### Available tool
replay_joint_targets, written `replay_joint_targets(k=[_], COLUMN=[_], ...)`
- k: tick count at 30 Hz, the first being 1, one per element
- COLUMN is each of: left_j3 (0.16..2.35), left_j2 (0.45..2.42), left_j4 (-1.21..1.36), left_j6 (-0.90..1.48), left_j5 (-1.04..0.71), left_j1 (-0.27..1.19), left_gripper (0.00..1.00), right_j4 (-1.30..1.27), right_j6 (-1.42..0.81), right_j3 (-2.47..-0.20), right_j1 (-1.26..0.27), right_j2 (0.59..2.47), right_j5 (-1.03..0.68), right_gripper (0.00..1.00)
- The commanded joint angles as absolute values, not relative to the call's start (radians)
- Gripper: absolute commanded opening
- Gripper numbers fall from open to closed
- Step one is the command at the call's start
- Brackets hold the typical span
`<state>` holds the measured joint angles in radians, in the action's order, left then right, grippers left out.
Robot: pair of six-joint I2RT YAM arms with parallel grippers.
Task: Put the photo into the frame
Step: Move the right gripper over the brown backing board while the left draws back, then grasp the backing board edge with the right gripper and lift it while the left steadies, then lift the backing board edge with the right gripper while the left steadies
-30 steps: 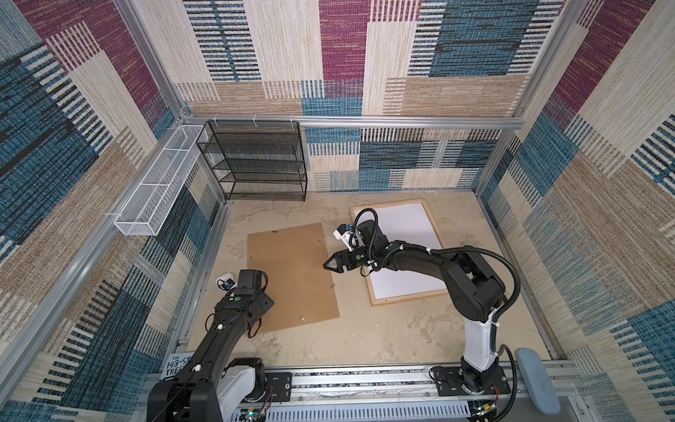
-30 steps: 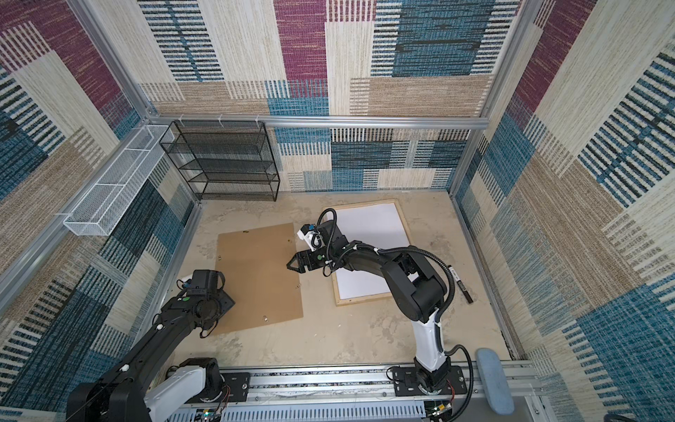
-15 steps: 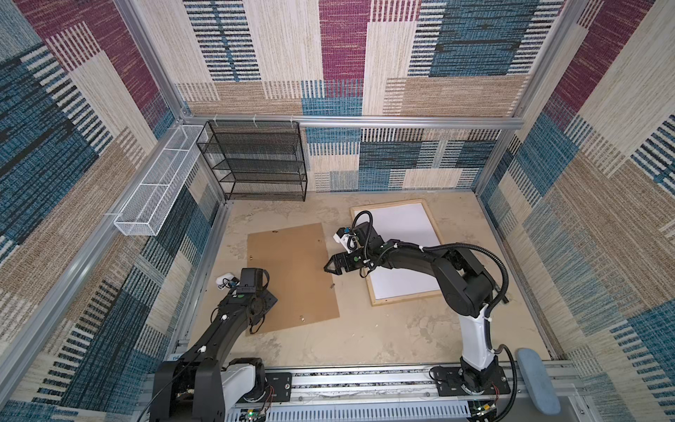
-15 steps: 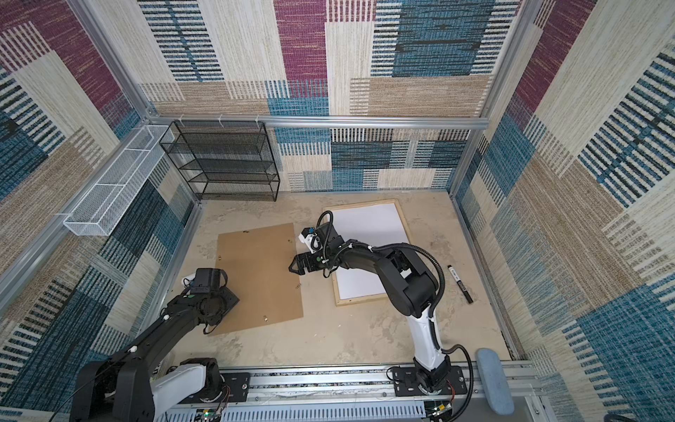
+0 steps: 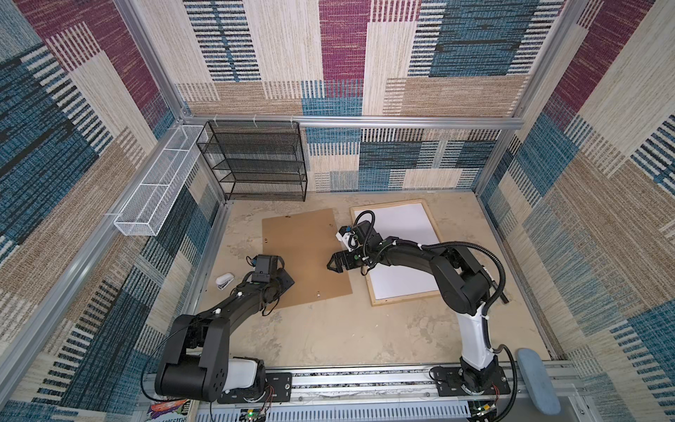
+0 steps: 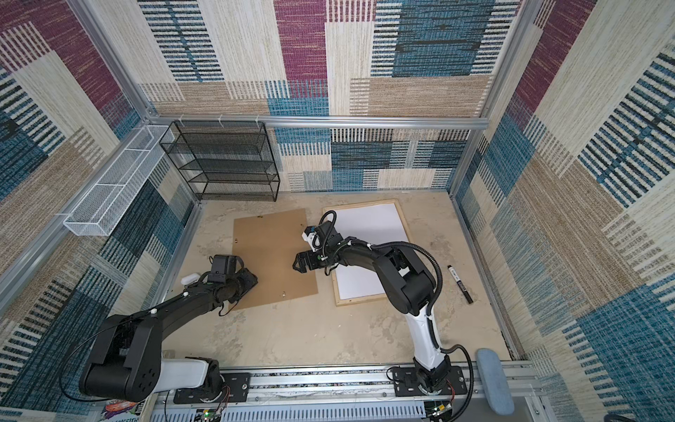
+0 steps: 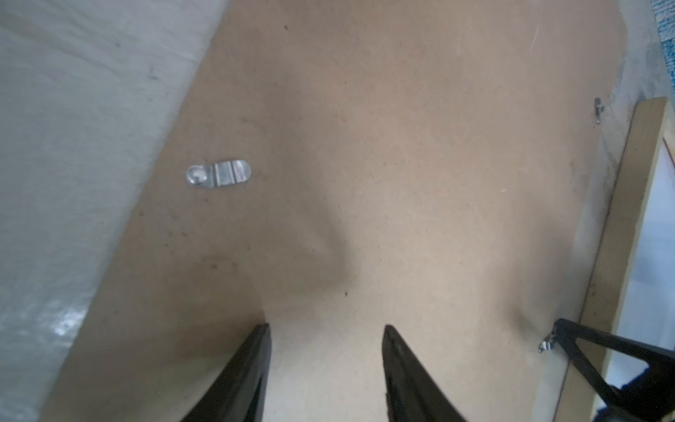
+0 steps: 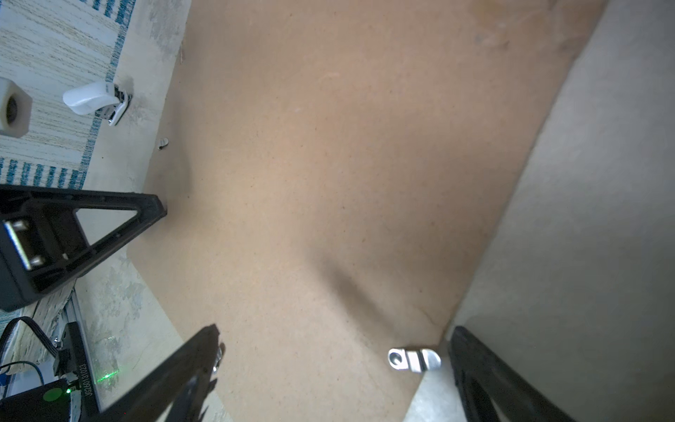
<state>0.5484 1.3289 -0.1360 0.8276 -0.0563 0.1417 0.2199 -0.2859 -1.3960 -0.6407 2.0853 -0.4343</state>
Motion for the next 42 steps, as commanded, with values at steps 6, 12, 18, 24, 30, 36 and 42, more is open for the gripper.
replay_joint_targets(k=[6,12,18,24,30,36,42], left_j3=[0.568,0.528,0.526,0.529,0.528,0.555,0.570], left_j2=[1.160,1.123,1.171,1.212,1.237,1.312,1.367], left_j4=[-0.529,-0.523,-0.478,-0.437,-0.377,-0.338,-0.289], left_j6=[0.789,0.829,0.816,0.780,0.728,0.674,0.633], left_j5=[0.134,0.166,0.157,0.140,0.061,-0.047,-0.194], left_j1=[0.132,0.107,0.085,0.056,0.049,0.049,0.049], left_gripper=[0.60,0.66,0.67,0.66,0.65,0.62,0.57], right_j4=[0.283,0.279,0.270,0.254,0.233,0.215,0.165], right_j6=[-0.258,-0.255,-0.253,-0.260,-0.268,-0.276,-0.297], right_j3=[-1.456,-1.470,-1.465,-1.454,-1.450,-1.449,-1.408], right_j1=[-0.614,-0.612,-0.613,-0.614,-0.614,-0.615,-0.617], right_j2=[2.119,2.132,2.132,2.137,2.147,2.164,2.164], right_j5=[-0.385,-0.412,-0.431,-0.468,-0.497,-0.528,-0.577], right_gripper=[1.00,1.00,1.00,1.00,1.00,1.00,0.99])
